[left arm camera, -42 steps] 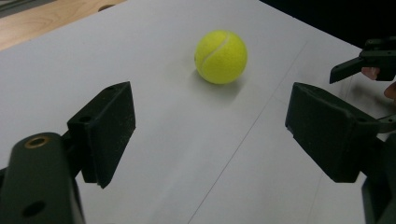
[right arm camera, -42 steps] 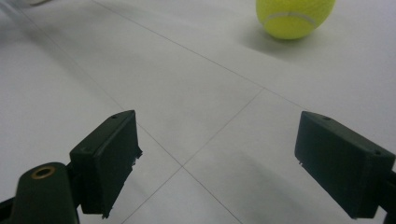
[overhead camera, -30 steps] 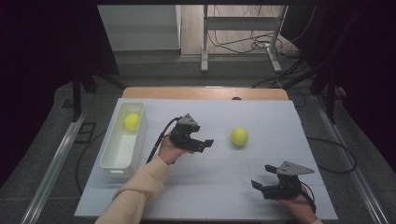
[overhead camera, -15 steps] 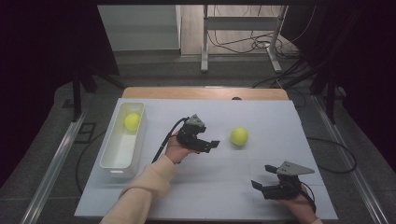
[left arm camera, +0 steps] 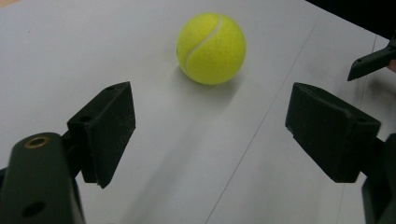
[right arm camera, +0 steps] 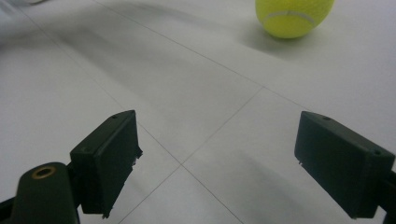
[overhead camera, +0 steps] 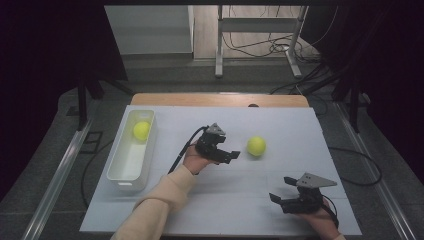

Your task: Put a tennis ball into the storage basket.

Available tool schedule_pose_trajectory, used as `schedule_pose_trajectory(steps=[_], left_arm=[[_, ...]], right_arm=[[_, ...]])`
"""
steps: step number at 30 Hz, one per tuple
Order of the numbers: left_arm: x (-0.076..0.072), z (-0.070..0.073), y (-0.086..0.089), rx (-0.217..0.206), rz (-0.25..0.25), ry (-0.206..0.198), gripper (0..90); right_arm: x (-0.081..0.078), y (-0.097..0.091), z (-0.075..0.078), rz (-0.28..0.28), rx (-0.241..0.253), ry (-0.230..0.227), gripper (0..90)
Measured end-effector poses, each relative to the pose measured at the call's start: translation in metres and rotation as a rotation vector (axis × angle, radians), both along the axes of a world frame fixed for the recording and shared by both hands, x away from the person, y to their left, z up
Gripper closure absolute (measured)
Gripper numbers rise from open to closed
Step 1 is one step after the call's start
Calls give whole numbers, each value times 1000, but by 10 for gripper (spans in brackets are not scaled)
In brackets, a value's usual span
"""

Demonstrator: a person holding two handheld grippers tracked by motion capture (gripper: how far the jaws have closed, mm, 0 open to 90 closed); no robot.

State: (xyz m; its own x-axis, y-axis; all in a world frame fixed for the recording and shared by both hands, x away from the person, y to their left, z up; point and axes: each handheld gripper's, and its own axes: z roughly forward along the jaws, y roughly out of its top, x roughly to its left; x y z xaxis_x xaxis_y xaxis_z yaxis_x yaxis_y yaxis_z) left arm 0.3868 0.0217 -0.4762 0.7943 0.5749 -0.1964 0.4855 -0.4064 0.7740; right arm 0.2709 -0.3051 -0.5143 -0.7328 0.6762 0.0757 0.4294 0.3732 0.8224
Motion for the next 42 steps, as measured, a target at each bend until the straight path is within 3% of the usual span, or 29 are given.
schedule_pose_trajectory(steps=[42], left_arm=[[19, -14, -35, 26, -43, 33, 165]], right_arm=[[0, 0, 0, -3, 0, 3, 142]])
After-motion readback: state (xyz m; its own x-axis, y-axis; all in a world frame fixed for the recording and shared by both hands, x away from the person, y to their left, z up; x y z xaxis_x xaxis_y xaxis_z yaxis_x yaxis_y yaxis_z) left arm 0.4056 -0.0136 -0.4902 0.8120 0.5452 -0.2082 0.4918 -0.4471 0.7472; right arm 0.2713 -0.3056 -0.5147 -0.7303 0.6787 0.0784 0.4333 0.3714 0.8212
